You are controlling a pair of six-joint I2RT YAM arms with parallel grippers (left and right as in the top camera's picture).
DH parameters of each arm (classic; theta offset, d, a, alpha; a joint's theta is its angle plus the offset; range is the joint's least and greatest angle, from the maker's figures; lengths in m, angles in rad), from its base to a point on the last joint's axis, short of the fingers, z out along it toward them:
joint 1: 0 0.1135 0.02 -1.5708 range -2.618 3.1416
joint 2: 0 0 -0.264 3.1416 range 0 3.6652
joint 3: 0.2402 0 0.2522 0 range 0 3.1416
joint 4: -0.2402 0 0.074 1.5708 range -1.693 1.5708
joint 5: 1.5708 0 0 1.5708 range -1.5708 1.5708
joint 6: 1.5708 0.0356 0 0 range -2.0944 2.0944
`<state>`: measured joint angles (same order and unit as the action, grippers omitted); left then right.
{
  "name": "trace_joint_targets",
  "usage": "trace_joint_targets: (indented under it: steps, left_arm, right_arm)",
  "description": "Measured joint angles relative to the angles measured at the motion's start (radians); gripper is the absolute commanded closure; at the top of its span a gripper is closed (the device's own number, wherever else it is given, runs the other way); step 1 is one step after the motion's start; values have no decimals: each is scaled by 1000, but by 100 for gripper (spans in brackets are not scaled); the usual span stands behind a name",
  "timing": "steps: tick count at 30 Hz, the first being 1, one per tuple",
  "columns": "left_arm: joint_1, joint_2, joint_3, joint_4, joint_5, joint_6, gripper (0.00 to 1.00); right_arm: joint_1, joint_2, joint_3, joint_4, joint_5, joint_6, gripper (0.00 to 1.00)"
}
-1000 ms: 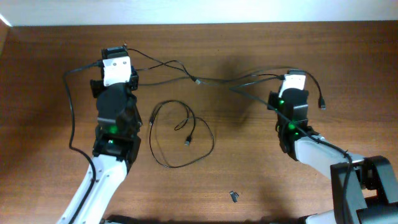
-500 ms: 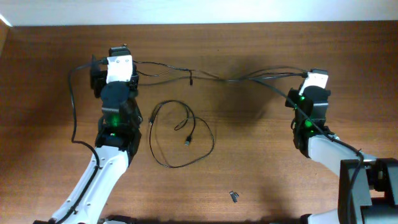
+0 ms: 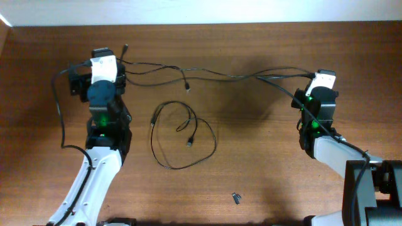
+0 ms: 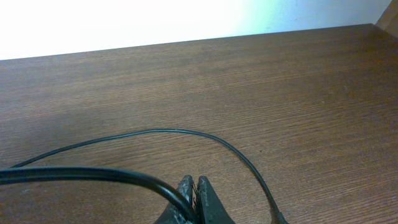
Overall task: Untangle cables
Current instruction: 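Lay the stretched cable along the table top and open both grippers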
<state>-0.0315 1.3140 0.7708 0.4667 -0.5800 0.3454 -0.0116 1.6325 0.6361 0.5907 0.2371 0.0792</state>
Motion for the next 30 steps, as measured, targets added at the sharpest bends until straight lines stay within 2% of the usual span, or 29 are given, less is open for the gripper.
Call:
trace_joint_targets:
  steps: [5, 30]
  left_arm:
    - [53, 0, 0, 0, 0, 4, 3]
    - [258, 0, 0, 0, 5, 8, 0]
  right_arm:
    - [0, 0, 0, 0, -3, 0, 96]
    - [-1, 0, 0, 0, -18, -1, 96]
